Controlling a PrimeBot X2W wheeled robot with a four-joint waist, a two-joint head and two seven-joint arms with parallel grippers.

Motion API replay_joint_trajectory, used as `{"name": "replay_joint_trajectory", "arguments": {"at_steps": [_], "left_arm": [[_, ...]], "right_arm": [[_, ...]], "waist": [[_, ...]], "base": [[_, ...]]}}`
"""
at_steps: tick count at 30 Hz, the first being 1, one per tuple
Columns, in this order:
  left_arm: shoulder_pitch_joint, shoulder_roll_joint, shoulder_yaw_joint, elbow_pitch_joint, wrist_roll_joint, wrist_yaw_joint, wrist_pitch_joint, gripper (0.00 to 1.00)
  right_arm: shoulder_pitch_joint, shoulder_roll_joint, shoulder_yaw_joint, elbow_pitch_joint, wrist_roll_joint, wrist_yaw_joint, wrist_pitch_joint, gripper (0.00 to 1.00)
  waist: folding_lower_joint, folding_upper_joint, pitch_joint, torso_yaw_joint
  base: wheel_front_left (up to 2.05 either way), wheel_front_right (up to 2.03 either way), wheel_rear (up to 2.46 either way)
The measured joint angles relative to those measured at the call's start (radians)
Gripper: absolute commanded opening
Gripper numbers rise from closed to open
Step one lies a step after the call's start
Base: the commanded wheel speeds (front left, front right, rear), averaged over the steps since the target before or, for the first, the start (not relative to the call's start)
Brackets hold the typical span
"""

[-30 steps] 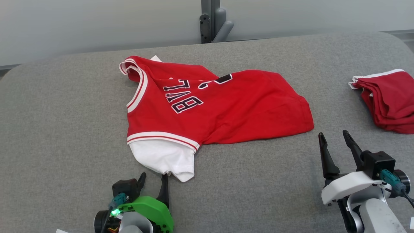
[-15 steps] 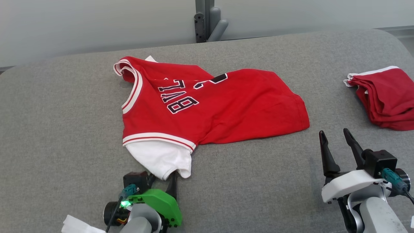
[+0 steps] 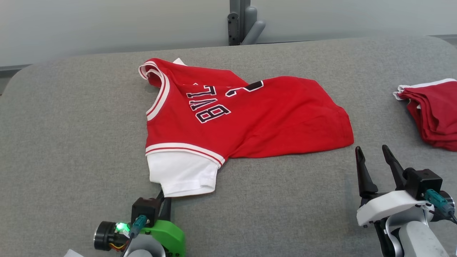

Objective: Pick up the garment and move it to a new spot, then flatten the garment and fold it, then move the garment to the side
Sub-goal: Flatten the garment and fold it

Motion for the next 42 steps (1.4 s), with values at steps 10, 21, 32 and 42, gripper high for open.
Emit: {"name": "replay_joint_trajectory", "arguments": {"at_steps": [10, 21, 32, 42], "left_arm": [[0.051, 0.119, -0.090, -0.053, 0.126, 0.043, 0.135, 0.40], [0.224, 0.151, 0.030, -0.311, 0.053, 0.220, 0.168, 1.00], [0.169, -0.001, 0.077, -0.155, -0.126, 0.091, 0.042, 1.00], [0.088, -0.035, 0.071, 0.010, -0.128, 0.057, 0.008, 1.00]], "right_arm": [[0.005, 0.012, 0.007, 0.000, 0.006, 0.000, 0.000, 1.00], [0.030, 0.014, -0.012, -0.004, 0.010, 0.000, 0.000, 1.00], [0.006, 0.012, 0.027, 0.011, 0.011, 0.000, 0.000, 1.00], [0.005, 0.002, 0.022, 0.011, 0.011, 0.000, 0.000, 1.00]], "waist": [[0.0000, 0.0000, 0.004, 0.039], [0.0000, 0.0000, 0.007, 0.069], [0.0000, 0.0000, 0.001, 0.080], [0.0000, 0.0000, 0.019, 0.068]], "base": [[0.00, 0.00, 0.00], [0.00, 0.00, 0.00], [0.00, 0.00, 0.00], [0.00, 0.00, 0.00]]}}
